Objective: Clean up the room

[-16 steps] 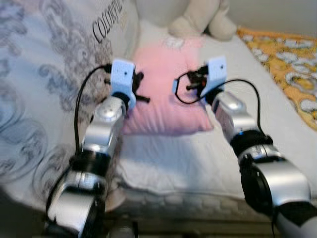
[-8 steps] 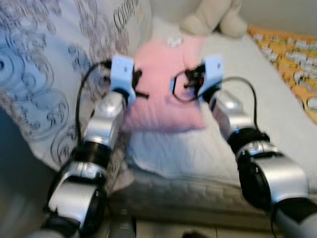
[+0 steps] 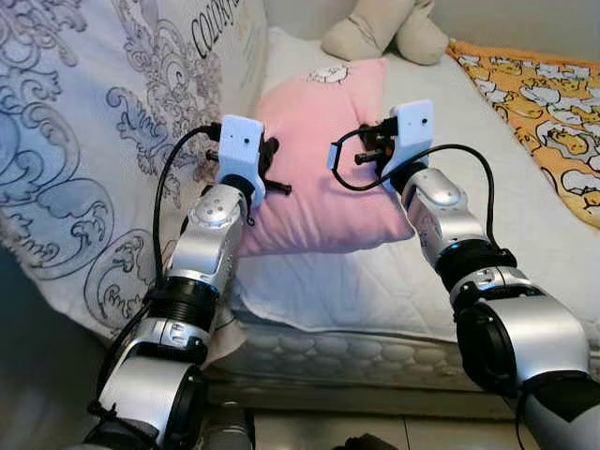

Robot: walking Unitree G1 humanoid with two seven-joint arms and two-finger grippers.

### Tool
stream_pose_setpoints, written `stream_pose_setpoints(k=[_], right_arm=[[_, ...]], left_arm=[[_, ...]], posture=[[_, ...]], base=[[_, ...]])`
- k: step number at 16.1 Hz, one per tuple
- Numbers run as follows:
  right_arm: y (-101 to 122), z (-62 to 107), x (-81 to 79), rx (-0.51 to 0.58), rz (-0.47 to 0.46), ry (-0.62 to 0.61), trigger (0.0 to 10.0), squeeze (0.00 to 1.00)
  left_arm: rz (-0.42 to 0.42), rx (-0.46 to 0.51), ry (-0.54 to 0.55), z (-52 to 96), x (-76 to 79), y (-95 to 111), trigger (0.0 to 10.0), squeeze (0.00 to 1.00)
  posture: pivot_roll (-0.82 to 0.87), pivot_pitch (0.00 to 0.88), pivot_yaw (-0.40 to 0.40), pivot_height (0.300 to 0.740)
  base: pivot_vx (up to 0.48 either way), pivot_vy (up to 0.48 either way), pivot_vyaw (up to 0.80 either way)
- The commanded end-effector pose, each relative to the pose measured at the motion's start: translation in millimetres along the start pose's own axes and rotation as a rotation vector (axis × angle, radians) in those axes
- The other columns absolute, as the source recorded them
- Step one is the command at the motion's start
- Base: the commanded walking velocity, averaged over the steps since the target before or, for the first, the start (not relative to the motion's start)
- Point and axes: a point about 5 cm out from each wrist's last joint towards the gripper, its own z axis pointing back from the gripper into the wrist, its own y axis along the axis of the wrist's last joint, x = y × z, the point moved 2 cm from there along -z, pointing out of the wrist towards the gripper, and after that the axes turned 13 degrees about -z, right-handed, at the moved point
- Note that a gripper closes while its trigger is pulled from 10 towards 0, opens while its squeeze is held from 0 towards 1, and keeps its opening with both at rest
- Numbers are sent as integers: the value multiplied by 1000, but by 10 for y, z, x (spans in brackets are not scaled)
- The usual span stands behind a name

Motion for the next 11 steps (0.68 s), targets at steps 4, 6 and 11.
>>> stream_pose_setpoints(k=[4, 6, 11], right_arm=[[105, -9, 16, 41, 10, 3, 0, 0], [94, -3, 27, 38, 10, 3, 0, 0], [75, -16, -12, 30, 6, 13, 0, 0]], left_arm=[[-3, 58, 7, -31, 16, 164, 0, 0], [11, 48, 21, -33, 9, 145, 0, 0], [24, 35, 46, -56, -25, 148, 0, 0]], posture=[[122, 0, -81, 710], [121, 0, -80, 710], [123, 0, -80, 710]], base=[[480, 0, 0], [480, 0, 0], [74, 0, 0]])
